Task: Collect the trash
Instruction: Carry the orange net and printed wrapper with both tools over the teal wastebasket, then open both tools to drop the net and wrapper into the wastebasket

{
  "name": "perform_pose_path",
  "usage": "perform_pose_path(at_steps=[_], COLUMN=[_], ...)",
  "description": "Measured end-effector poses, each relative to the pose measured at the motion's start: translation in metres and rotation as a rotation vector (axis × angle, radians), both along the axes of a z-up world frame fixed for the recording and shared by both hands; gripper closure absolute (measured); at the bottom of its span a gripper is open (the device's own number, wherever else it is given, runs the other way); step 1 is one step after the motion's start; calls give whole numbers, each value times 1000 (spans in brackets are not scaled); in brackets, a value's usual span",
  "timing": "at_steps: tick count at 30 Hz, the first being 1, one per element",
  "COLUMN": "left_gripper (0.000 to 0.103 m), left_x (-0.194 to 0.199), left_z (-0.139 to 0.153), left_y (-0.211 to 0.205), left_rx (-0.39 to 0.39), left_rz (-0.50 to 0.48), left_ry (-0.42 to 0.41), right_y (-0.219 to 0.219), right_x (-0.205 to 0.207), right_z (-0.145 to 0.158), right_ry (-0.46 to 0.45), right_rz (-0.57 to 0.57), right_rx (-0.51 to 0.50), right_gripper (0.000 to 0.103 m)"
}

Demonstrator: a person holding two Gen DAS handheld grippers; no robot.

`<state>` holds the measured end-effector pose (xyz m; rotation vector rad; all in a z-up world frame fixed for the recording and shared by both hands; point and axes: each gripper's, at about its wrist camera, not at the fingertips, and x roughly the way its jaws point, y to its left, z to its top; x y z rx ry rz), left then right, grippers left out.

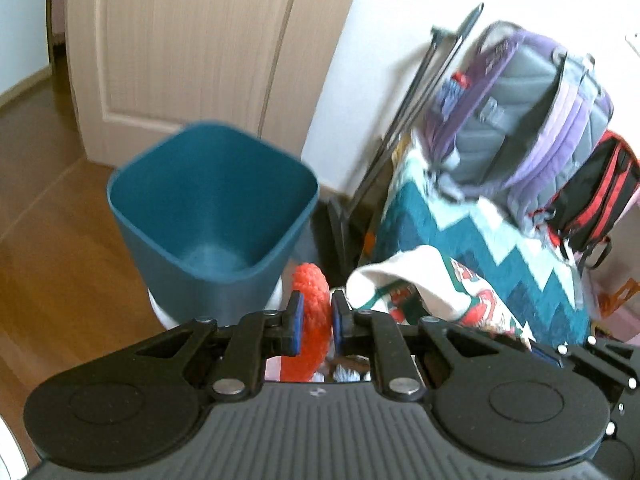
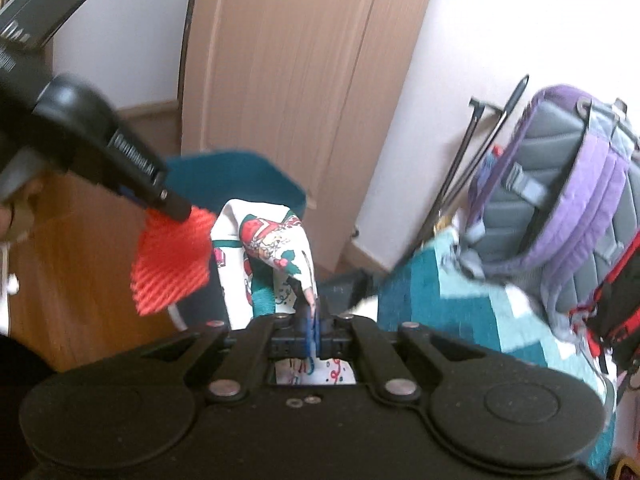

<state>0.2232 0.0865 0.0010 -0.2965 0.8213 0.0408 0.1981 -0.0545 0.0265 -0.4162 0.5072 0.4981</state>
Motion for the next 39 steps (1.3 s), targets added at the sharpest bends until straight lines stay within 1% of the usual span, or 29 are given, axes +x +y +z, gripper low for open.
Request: perform_pose_path(at_steps=[5, 10, 15, 18, 21, 25, 32, 34, 36, 39], left_gripper=[89, 89, 89, 89, 89, 89, 89, 89, 89, 89], left_x=[9, 25, 48, 63, 79, 101, 127, 129, 128, 127], left_z=[29, 49, 59, 59, 49, 22, -39, -50, -62, -74], left_y=[21, 44, 65, 78, 92, 111, 129, 130, 130, 131], left_rx=[23, 46, 82, 98, 97, 80, 42, 34, 22, 8], left_rz=[17, 35, 58, 74, 94, 113, 129, 128, 124, 124], left_ry=[-56, -95, -117, -128, -117, -72, 34, 54, 72, 92], right_y=[30, 65, 98, 117, 136, 159, 182, 183, 185, 189], right_x=[21, 48, 85, 109, 135, 163, 195, 200, 204, 206], right_z=[28, 43, 54, 56, 52, 36, -17, -34, -46, -59], right_ry=[-31, -56, -42, -23, 6, 48, 159, 194, 221, 258], right_rz=[12, 21, 12, 1, -7, -10, -15, -15, -10, 1], right_rx=[24, 24, 61, 90, 110, 118, 66, 53, 46, 33], right_gripper=[102, 103, 103, 102, 103, 103, 102, 102, 100, 92])
